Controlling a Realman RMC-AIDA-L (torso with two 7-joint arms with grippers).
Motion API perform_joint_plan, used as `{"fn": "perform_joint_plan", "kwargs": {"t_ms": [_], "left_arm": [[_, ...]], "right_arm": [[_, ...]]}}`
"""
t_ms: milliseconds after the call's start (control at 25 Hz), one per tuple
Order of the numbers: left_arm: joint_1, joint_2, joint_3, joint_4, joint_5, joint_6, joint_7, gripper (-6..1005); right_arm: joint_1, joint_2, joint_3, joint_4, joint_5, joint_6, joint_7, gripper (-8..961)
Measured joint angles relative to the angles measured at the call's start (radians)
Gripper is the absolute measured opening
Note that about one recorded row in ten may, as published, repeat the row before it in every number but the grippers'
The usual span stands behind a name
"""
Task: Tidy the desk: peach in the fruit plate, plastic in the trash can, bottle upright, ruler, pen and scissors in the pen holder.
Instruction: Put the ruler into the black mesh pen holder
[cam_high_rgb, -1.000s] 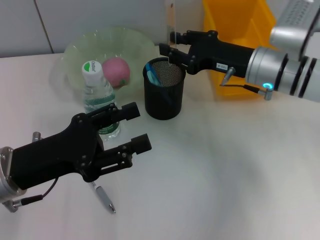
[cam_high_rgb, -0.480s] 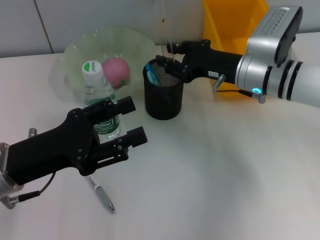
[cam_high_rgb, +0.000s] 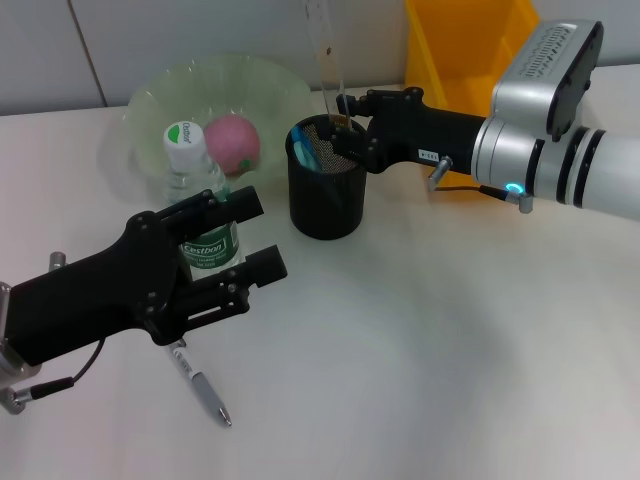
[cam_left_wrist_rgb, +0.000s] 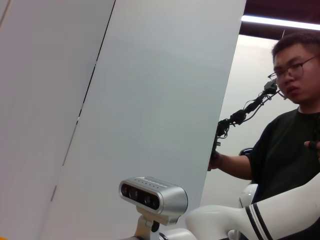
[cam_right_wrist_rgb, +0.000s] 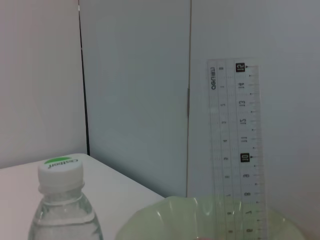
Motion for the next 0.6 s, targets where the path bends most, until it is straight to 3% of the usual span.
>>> {"fn": "perform_joint_plan", "kwargs": {"t_ms": [600], "left_arm": [[0.000, 0.004, -0.012, 0.000, 0.000, 0.020, -0.007, 729]], "right_arm": [[-0.002, 0.000, -0.041, 0.000, -0.002, 0.020, 0.004, 490]]}}
